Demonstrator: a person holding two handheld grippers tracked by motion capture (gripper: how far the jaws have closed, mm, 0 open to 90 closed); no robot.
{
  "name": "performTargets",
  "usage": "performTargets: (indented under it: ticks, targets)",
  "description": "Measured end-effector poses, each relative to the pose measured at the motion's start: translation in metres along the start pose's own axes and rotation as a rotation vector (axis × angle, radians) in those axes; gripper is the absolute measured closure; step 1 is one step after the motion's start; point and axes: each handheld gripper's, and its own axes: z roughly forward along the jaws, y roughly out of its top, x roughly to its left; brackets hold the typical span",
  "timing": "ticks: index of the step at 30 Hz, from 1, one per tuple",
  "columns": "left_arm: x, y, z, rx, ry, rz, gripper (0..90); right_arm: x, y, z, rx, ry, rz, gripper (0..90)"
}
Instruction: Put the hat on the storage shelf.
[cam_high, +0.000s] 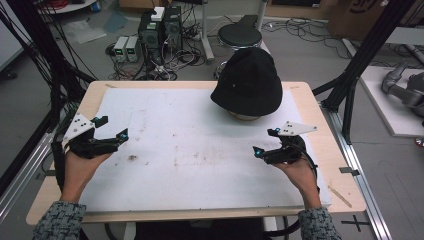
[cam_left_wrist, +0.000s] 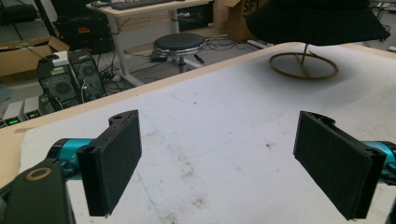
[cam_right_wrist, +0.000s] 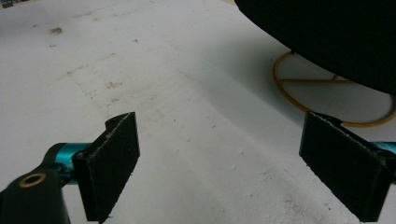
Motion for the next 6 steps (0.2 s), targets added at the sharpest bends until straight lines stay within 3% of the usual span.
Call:
performTargets:
  ticks: [6]
  targets:
    - [-0.0014,-0.0006,0.0003,-0.007,0.005,0.006,15.6,-0.001,-0.0002,0.0005,-0.001,0.0,-0.006,12.0]
